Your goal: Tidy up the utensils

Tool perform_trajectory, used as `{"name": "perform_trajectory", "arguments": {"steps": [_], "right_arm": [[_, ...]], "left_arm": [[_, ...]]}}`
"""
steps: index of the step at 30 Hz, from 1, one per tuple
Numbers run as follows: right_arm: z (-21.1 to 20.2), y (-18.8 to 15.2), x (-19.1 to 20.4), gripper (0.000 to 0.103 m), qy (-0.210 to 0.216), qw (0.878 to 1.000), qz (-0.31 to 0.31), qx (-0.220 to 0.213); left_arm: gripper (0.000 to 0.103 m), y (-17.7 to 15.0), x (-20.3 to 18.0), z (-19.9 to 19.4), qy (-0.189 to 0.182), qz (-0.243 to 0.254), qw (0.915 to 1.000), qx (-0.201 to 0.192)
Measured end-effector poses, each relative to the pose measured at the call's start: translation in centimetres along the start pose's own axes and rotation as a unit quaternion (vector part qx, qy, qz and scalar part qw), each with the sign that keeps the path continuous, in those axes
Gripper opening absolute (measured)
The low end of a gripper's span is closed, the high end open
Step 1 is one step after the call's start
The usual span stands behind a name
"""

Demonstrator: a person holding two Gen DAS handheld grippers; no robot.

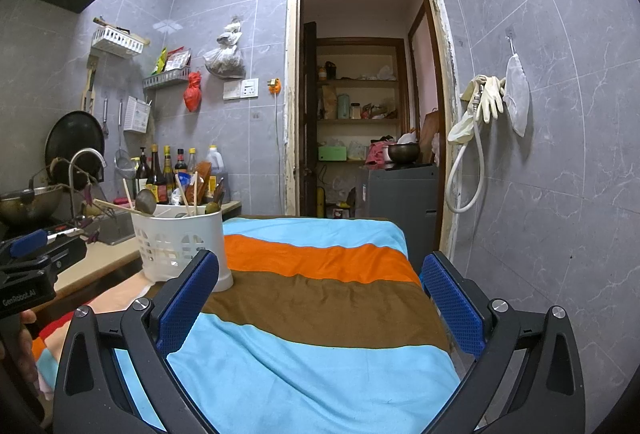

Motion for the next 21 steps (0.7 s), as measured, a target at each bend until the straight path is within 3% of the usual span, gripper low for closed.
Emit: {"name": "perform_trajectory", "arguments": {"steps": [21], "right_arm": [[0.00, 0.01, -0.02, 0.103, 0.000, 1.000, 0.000, 0.000]], "left_arm": [[0.098, -0.12, 0.27, -0.12, 0.000, 0.001, 1.0000, 0.001]]}}
Point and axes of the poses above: each gripper's, at about its wrist camera, not at the fingertips, and z roughly the way its jaws point, x to its left, y to its top, the point moved 1 cm from there along z, roughly the way its jaws point, and after that the axes turned 1 degree about -x, right-handed, at the moved point
